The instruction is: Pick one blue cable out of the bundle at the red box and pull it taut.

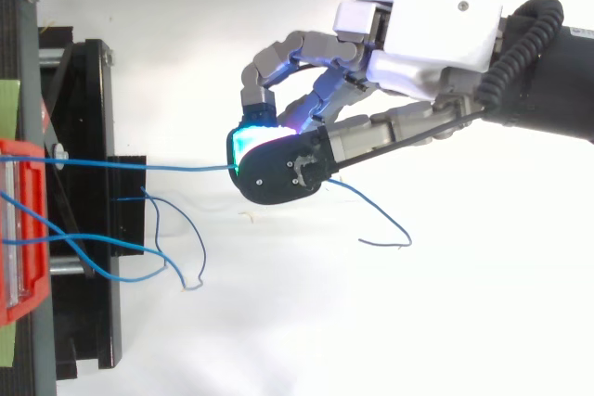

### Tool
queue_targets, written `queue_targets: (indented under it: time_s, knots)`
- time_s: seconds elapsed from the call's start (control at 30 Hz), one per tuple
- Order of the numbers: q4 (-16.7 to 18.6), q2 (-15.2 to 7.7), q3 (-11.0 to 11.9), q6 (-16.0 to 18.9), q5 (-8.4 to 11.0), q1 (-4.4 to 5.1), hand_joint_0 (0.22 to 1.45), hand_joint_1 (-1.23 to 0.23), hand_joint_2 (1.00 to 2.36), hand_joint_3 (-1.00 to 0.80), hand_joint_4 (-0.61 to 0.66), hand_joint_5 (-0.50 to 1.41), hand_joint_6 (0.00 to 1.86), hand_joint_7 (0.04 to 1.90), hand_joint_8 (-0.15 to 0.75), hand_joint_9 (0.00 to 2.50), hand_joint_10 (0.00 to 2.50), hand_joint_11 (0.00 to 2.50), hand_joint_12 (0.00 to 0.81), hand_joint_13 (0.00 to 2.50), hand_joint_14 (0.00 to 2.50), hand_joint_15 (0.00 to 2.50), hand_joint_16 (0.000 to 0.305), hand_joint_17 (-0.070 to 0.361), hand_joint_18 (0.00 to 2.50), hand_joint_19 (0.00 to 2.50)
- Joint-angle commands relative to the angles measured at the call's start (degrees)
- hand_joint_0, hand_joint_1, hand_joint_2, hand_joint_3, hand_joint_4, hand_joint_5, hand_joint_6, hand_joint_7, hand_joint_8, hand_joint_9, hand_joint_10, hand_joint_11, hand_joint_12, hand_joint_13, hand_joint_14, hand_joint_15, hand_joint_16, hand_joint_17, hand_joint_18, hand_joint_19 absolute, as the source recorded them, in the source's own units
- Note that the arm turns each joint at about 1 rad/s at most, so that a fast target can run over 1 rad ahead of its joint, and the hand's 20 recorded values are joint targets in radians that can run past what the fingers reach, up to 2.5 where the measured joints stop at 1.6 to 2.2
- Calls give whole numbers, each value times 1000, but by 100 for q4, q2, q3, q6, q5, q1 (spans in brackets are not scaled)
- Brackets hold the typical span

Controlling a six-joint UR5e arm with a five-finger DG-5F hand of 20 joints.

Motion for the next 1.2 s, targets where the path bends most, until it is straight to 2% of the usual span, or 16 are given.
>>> queue_targets:
  time_s: [0.0, 0.2, 0.33, 0.47, 0.87, 1.17]
  knots:
    - [0, 0, 0, 0, -2, 0, 581, -520, 1005, -198, 37, -110, 904, 1116, 372, 940, 14, 851, 418, 737, 15, 464, 62, 139, 653, 413]
    - [0, 0, 0, 0, -2, 0, 549, -516, 1008, -295, 54, -114, 900, 1136, 366, 935, 15, 866, 404, 719, 16, 475, 59, 133, 622, 428]
    - [0, 0, 0, 0, -2, 0, 510, -518, 1003, -428, 62, -121, 899, 1154, 343, 912, 18, 881, 378, 689, 19, 491, 53, 119, 567, 451]
    - [9, 0, 0, 0, -2, 0, 495, -516, 1000, -500, 74, -120, 896, 1149, 351, 917, 17, 880, 386, 693, 19, 482, 54, 122, 575, 446]
    - [35, 0, 0, 0, -2, 0, 437, -602, 1000, -500, 97, -115, 893, 1102, 382, 933, 15, 876, 411, 713, 16, 470, 59, 133, 617, 414]
    - [35, 0, 0, 0, -11, 0, 418, -610, 1000, -500, 102, -113, 890, 1100, 386, 935, 15, 873, 418, 720, 17, 469, 61, 138, 634, 415]
